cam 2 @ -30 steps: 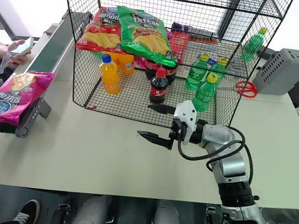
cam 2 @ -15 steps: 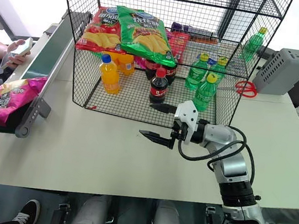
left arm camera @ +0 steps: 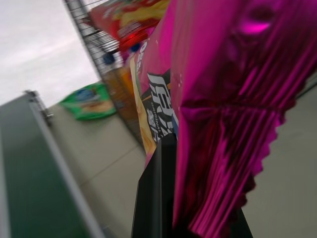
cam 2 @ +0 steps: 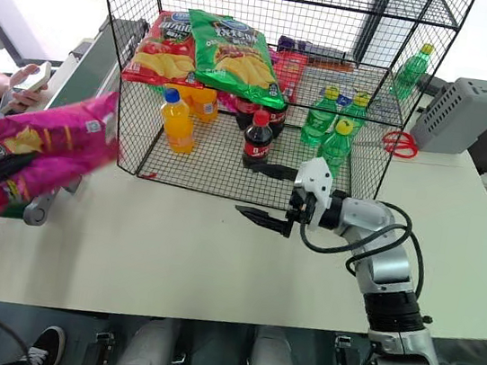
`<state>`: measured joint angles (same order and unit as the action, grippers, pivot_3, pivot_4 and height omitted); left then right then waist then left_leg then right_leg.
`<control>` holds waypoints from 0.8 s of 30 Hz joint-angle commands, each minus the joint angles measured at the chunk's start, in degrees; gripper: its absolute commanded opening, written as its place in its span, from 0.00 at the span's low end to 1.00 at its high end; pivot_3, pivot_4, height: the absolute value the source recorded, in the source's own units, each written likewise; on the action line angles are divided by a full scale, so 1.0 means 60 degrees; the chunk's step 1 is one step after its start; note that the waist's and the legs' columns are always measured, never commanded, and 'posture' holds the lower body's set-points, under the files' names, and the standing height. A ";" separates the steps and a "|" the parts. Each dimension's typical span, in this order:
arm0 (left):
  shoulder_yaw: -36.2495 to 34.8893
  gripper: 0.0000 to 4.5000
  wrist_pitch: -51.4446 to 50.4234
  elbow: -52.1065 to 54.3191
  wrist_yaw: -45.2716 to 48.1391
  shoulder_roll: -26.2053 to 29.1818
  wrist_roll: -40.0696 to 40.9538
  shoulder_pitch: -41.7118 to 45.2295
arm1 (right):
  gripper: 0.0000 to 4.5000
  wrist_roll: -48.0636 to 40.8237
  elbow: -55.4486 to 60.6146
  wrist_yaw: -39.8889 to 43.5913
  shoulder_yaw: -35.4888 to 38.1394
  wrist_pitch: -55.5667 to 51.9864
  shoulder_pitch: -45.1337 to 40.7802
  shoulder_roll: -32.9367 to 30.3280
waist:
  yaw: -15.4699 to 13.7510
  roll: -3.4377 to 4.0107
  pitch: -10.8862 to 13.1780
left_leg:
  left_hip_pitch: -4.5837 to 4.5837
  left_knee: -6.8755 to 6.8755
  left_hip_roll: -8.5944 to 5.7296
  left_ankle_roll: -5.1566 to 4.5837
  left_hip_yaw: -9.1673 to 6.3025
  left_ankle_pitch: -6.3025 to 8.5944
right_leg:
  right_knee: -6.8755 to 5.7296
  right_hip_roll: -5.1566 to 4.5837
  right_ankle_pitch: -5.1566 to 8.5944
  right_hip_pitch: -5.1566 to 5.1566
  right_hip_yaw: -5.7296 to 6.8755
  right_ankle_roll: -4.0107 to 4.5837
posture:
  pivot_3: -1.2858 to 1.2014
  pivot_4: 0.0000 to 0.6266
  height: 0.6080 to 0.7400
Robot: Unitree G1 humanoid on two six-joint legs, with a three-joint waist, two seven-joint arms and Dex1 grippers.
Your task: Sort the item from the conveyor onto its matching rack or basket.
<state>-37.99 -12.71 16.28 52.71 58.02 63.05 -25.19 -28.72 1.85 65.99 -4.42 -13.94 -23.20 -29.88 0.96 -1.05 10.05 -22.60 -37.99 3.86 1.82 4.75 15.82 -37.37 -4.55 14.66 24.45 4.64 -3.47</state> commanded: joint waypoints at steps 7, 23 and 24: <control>0.0763 0.00 -0.4604 0.1221 -0.0058 0.0119 0.5070 0.1844 | 1.00 -0.5095 0.1657 0.0116 0.1293 -0.6417 0.0219 -0.1574 | -0.0060 0.0014 0.0007 | 0.0019 -0.0002 -0.0014 0.0000 -0.0030 0.0000 | 0.0005 0.0002 0.0005 -0.0025 -0.0003 0.0008 | 0.52 0.24 1.00; 0.4345 0.00 -0.5801 -0.0821 0.1041 -0.2190 0.2610 0.6627 | 1.00 -0.8205 0.2860 -0.2939 0.1746 -0.8165 -0.0501 0.0046 | -0.0065 0.0006 0.0002 | -0.0002 -0.0005 -0.0020 0.0001 -0.0026 -0.0003 | 0.0015 0.0022 0.0002 -0.0020 -0.0008 0.0000 | 0.52 0.24 1.00; 0.4357 0.00 -0.5848 -0.0908 0.1116 -0.2267 0.2477 0.6681 | 1.00 -0.8180 0.2950 -0.2954 0.1694 -0.8155 -0.0492 0.0034 | -0.0065 0.0006 0.0002 | -0.0002 -0.0006 -0.0021 0.0001 -0.0026 -0.0003 | 0.0015 0.0021 0.0002 -0.0020 -0.0008 0.0000 | 0.52 0.24 1.00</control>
<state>-11.51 -48.38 11.13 57.90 44.60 79.64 13.91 -76.43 16.55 48.17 5.41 -62.94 -25.54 -29.23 0.57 -1.01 10.06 -22.61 -38.03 3.74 1.83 4.59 15.81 -37.28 -4.42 14.67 24.33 4.60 -3.46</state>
